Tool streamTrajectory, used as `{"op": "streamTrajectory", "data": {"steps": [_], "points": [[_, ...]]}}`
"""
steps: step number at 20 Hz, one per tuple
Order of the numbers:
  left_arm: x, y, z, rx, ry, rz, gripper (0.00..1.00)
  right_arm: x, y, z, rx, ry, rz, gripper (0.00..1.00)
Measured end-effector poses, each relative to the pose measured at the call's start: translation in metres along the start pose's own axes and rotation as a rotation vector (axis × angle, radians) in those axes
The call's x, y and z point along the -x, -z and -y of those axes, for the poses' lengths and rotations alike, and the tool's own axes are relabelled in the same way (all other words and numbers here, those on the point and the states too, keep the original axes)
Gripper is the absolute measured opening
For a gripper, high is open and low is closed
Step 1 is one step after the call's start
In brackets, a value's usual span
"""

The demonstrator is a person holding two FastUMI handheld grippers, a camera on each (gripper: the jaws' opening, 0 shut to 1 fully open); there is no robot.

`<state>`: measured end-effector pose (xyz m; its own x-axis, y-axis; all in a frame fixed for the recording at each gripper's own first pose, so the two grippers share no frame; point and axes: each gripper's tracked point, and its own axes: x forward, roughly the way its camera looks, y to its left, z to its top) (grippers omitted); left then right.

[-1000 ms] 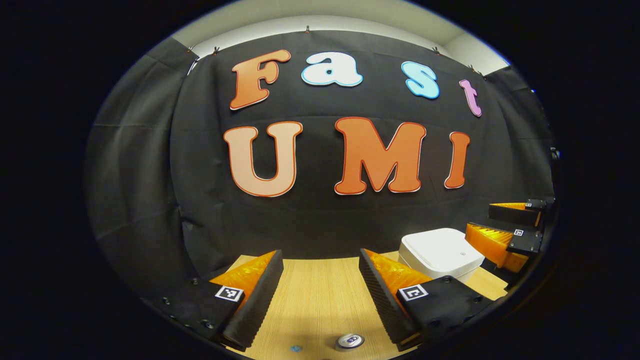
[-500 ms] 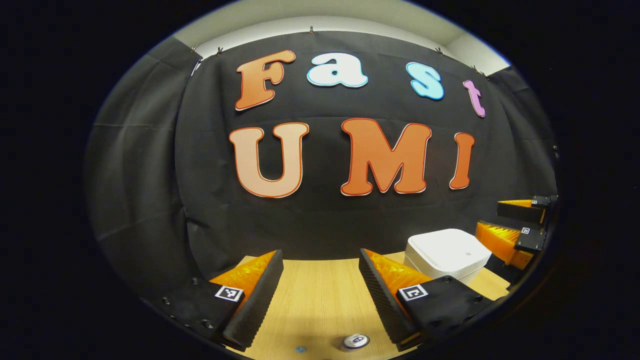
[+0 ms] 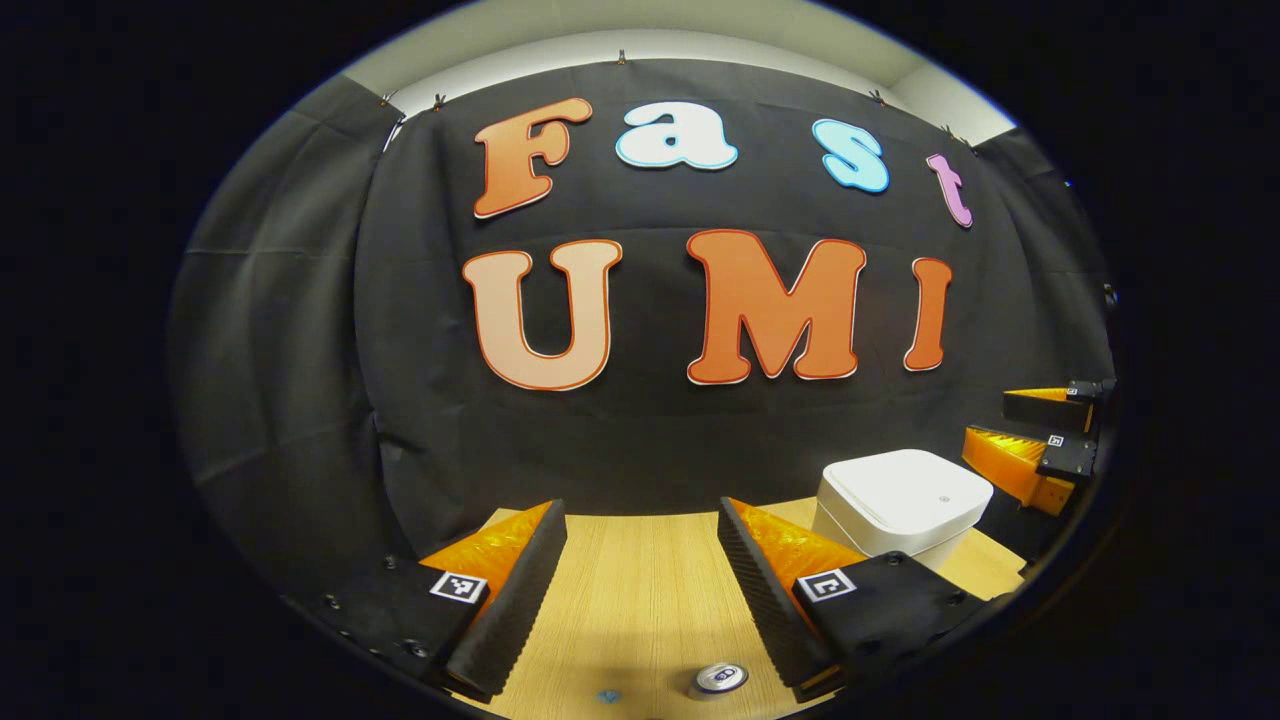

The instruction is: Press the lid of the desktop garbage bin to open it, pick up the crumpled paper on the desktop and throw it into the bin, then pick up the pop can on the desktop and drop it into the bin, and finally close the garbage bin lid.

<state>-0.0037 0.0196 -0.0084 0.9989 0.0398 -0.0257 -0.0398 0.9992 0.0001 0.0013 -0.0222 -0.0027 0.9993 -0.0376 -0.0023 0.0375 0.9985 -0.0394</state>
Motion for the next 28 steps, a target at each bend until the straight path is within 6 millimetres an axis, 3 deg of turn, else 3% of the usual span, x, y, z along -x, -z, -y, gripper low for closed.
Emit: {"op": "streamTrajectory", "data": {"steps": [5,10,15,18,22,28], "points": [[0.002,0.008,-0.009,-0.023,-0.034,-0.015,0.97,-0.003,0.010,0.018,-0.013,0.020,-0.029,0.93],[0.001,0.017,-0.016,-0.028,-0.062,-0.039,0.97,-0.014,0.020,0.021,-0.046,0.005,-0.061,0.66],[0.003,0.028,-0.028,-0.034,-0.104,-0.070,0.97,-0.025,0.060,0.010,-0.014,-0.055,-0.182,0.38],[0.003,0.032,-0.036,-0.039,-0.131,-0.080,0.97,-0.036,0.070,0.014,-0.006,-0.035,-0.208,0.18],[0.006,0.037,-0.042,-0.034,-0.161,-0.097,0.97,-0.046,0.081,0.024,-0.025,-0.021,-0.228,0.02],[0.003,0.046,-0.050,-0.031,-0.202,-0.122,0.96,-0.053,0.106,0.034,0.008,-0.014,-0.294,0.01]]}}
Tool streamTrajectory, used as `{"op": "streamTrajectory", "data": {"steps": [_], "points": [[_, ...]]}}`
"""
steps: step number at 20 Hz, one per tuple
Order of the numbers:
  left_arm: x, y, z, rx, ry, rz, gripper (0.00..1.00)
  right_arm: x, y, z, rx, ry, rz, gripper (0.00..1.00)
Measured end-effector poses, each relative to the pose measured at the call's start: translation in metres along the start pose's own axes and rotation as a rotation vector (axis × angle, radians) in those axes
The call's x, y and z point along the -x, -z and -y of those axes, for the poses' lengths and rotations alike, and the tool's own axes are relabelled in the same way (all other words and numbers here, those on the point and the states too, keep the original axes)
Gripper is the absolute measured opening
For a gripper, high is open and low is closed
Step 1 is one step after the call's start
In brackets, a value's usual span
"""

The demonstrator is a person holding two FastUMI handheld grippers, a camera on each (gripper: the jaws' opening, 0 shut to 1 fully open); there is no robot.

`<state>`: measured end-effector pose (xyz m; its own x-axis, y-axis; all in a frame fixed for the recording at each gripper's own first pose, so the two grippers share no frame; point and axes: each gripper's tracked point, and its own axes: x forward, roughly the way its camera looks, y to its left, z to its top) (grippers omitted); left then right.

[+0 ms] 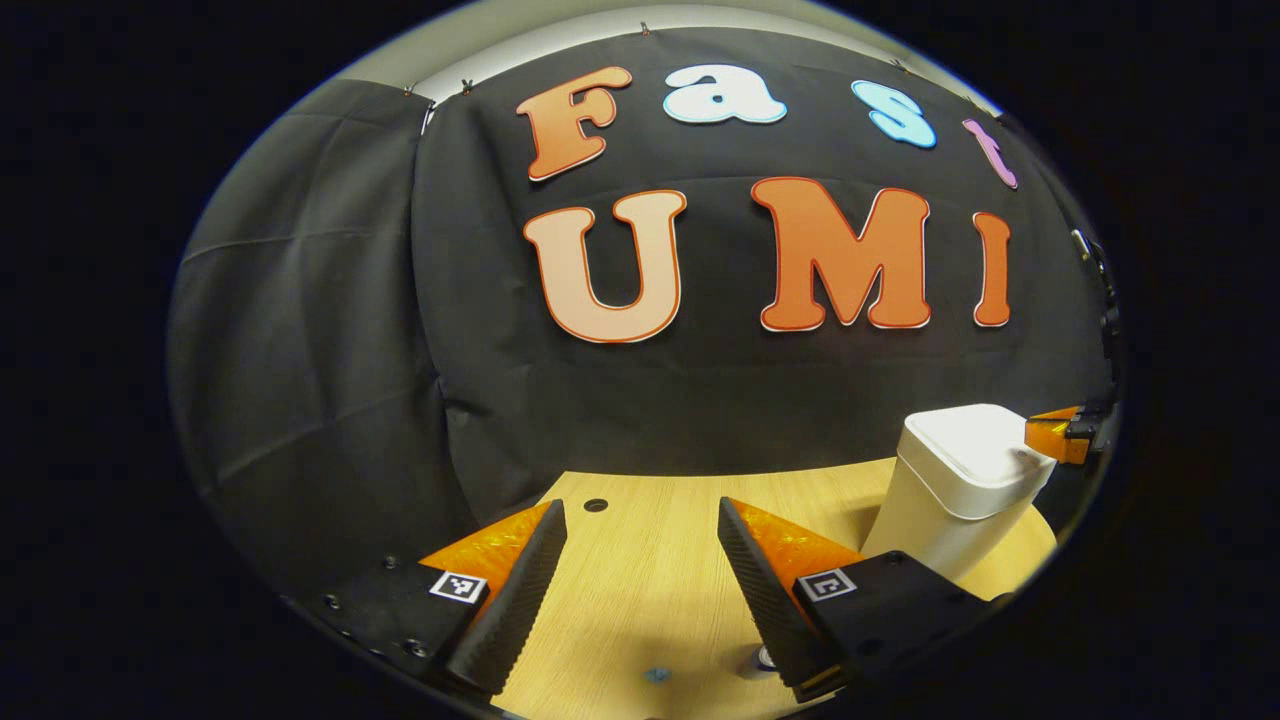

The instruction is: Press the lid of the desktop garbage bin to open it, pick up the crumpled paper on the desktop and throw it into the bin, then pick up the pop can on the desktop and drop it into the bin, and finally close the garbage bin lid.

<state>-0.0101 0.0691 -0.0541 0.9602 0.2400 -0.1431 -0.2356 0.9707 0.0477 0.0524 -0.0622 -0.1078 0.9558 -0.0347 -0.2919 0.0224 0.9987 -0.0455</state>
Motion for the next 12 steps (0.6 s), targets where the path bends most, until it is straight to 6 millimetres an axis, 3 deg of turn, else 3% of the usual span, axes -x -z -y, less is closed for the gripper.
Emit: {"op": "streamTrajectory", "data": {"steps": [12], "points": [[0.006,0.011,0.014,-0.021,-0.009,-0.035,1.00,-0.008,0.016,-0.008,-0.058,-0.084,-0.047,0.01]]}}
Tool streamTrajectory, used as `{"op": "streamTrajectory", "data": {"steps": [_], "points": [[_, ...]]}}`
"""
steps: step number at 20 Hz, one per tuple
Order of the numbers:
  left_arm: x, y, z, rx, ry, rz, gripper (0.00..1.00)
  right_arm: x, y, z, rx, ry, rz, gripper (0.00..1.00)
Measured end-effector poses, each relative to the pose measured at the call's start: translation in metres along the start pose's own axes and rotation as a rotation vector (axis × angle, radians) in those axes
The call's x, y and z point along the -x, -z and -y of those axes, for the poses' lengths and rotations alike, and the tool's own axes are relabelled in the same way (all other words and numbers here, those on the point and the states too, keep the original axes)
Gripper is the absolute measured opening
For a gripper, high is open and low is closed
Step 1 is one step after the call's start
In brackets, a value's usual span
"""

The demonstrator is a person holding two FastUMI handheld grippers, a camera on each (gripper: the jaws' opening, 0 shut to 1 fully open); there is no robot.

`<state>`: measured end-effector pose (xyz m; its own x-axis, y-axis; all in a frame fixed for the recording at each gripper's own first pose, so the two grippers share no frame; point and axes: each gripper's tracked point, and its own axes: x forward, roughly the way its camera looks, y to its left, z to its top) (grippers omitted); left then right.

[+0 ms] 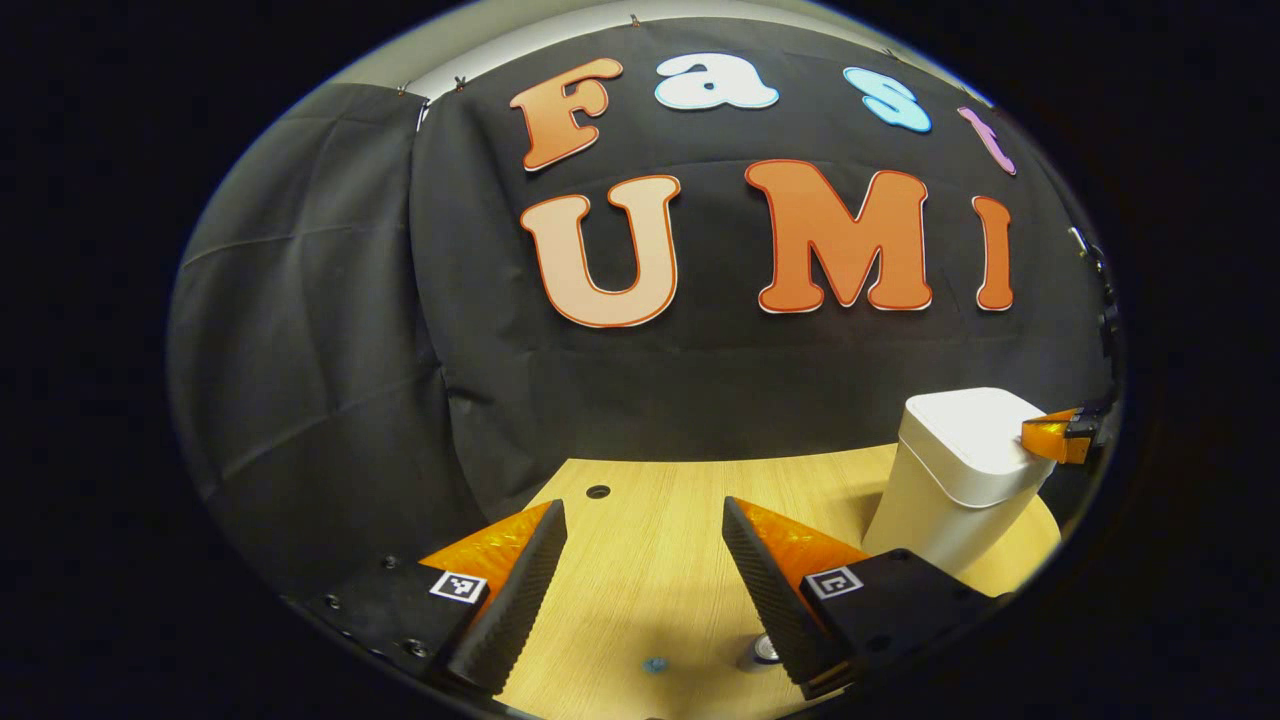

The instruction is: Press the lid of the desktop garbage bin to open it, pick up the crumpled paper on the desktop and throw it into the bin, then pick up the pop can on the desktop and drop it into the bin, and finally close the garbage bin lid.

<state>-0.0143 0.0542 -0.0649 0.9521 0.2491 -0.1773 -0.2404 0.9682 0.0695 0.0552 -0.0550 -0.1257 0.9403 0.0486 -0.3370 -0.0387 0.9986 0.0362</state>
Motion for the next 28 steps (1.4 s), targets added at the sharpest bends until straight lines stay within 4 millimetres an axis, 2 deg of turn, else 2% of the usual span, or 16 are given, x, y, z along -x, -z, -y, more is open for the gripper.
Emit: {"op": "streamTrajectory", "data": {"steps": [5,7,11,14,17,21,25,26,27,28], "points": [[0.009,-0.006,-0.002,0.009,0.005,0.020,1.00,0.002,-0.005,0.000,0.062,0.026,0.041,0.01],[0.011,-0.006,-0.003,0.012,0.014,0.023,0.99,0.003,-0.013,0.001,0.075,0.052,0.085,0.01],[0.015,-0.007,-0.009,0.018,0.012,0.031,1.00,0.009,-0.016,-0.006,0.148,0.070,0.129,0.01],[0.015,-0.007,-0.004,0.043,0.031,0.039,0.99,0.015,-0.031,-0.003,0.190,0.091,0.183,0.13],[0.017,-0.007,-0.004,0.078,0.030,0.048,0.99,0.020,-0.045,0.001,0.180,0.103,0.229,0.19],[0.017,-0.011,0.002,0.109,0.057,0.068,0.99,0.024,-0.065,0.005,0.169,0.089,0.285,0.36],[0.019,-0.016,0.007,0.118,0.068,0.094,1.00,0.030,-0.083,0.001,0.169,0.073,0.354,0.66],[0.020,-0.018,0.009,0.120,0.075,0.100,1.00,0.033,-0.089,-0.002,0.176,0.067,0.378,0.79],[0.021,-0.017,0.009,0.121,0.077,0.104,0.96,0.035,-0.094,-0.004,0.188,0.060,0.402,0.84],[0.021,-0.018,0.009,0.121,0.070,0.107,1.00,0.037,-0.096,-0.010,0.198,0.041,0.416,0.90]]}}
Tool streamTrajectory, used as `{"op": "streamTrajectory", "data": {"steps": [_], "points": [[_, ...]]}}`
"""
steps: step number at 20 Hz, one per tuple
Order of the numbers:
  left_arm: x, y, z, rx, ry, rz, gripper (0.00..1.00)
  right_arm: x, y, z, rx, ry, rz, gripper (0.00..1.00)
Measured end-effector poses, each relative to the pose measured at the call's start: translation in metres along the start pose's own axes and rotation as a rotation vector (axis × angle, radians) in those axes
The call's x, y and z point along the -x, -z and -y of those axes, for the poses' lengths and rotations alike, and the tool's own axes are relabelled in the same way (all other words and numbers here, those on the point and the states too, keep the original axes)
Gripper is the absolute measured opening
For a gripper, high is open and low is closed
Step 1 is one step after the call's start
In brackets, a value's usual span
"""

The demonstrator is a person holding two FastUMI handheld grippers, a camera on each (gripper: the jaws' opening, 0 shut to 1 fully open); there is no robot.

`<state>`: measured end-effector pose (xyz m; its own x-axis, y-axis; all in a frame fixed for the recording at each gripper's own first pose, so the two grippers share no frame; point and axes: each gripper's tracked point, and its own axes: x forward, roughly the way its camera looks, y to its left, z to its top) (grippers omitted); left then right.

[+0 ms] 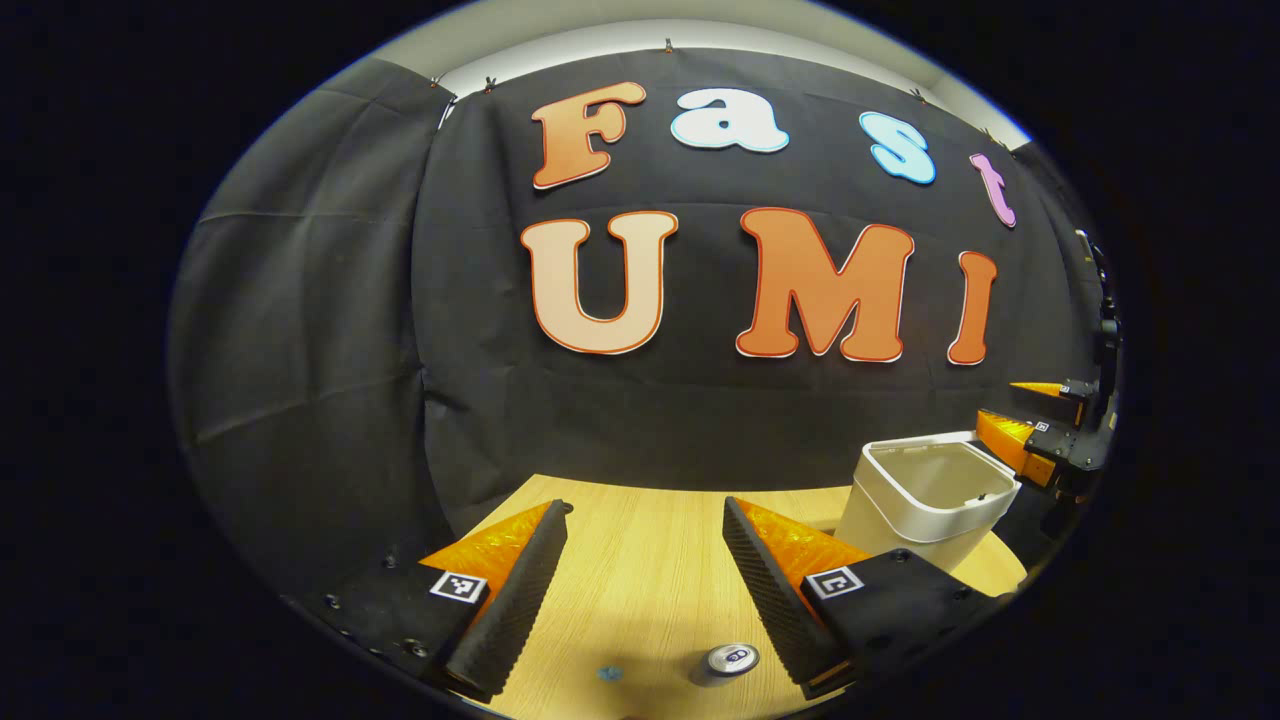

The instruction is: Press the lid of the desktop garbage bin to open it, pick up the crumpled paper on the desktop and throw it into the bin, then pick up the pop can on the desktop and drop it into the bin, and finally close the garbage bin lid.

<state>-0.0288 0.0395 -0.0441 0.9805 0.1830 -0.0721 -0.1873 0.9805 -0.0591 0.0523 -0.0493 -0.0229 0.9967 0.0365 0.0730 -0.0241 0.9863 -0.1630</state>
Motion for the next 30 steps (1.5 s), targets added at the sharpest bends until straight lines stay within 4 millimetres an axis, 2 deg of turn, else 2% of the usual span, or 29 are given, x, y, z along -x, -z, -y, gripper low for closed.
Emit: {"op": "streamTrajectory", "data": {"steps": [2,8,11,12,13,16,18,19,20,22,23,24,27,30], "points": [[0.001,0.001,0.001,0.009,-0.008,0.001,1.00,0.001,-0.006,-0.008,0.004,-0.028,0.030,0.98],[0.009,0.010,-0.002,0.002,-0.047,-0.005,1.00,0.011,-0.012,-0.036,-0.024,-0.139,0.055,0.99],[0.014,0.027,-0.007,0.002,-0.066,-0.037,1.00,0.014,-0.009,-0.056,-0.038,-0.195,0.035,0.99],[0.015,0.034,-0.009,-0.001,-0.064,-0.050,0.95,0.015,-0.007,-0.066,-0.044,-0.213,0.024,0.99],[0.015,0.040,-0.012,-0.007,-0.061,-0.066,1.00,0.016,-0.007,-0.074,-0.050,-0.223,0.016,0.99],[0.008,0.060,-0.022,-0.024,-0.036,-0.107,0.99,0.021,-0.002,-0.097,-0.078,-0.231,-0.010,0.99],[0.002,0.075,-0.028,-0.030,0.000,-0.145,1.00,0.023,0.012,-0.116,-0.120,-0.220,-0.066,0.98],[0.001,0.083,-0.031,-0.040,0.020,-0.161,0.96,0.024,0.019,-0.128,-0.143,-0.221,-0.095,0.98],[-0.002,0.091,-0.034,-0.053,0.036,-0.179,1.00,0.027,0.025,-0.137,-0.162,-0.214,-0.125,0.96],[-0.008,0.109,-0.037,-0.074,0.068,-0.224,1.00,0.032,0.032,-0.157,-0.201,-0.218,-0.164,0.96],[-0.011,0.120,-0.042,-0.079,0.087,-0.248,0.96,0.033,0.037,-0.167,-0.217,-0.220,-0.187,0.96],[-0.014,0.130,-0.046,-0.082,0.103,-0.273,1.00,0.035,0.046,-0.177,-0.230,-0.222,-0.225,0.99],[-0.016,0.158,-0.054,-0.087,0.160,-0.328,1.00,0.042,0.071,-0.203,-0.300,-0.218,-0.330,0.99],[-0.019,0.189,-0.056,-0.120,0.219,-0.378,1.00,0.053,0.098,-0.220,-0.371,-0.187,-0.421,0.99]]}}
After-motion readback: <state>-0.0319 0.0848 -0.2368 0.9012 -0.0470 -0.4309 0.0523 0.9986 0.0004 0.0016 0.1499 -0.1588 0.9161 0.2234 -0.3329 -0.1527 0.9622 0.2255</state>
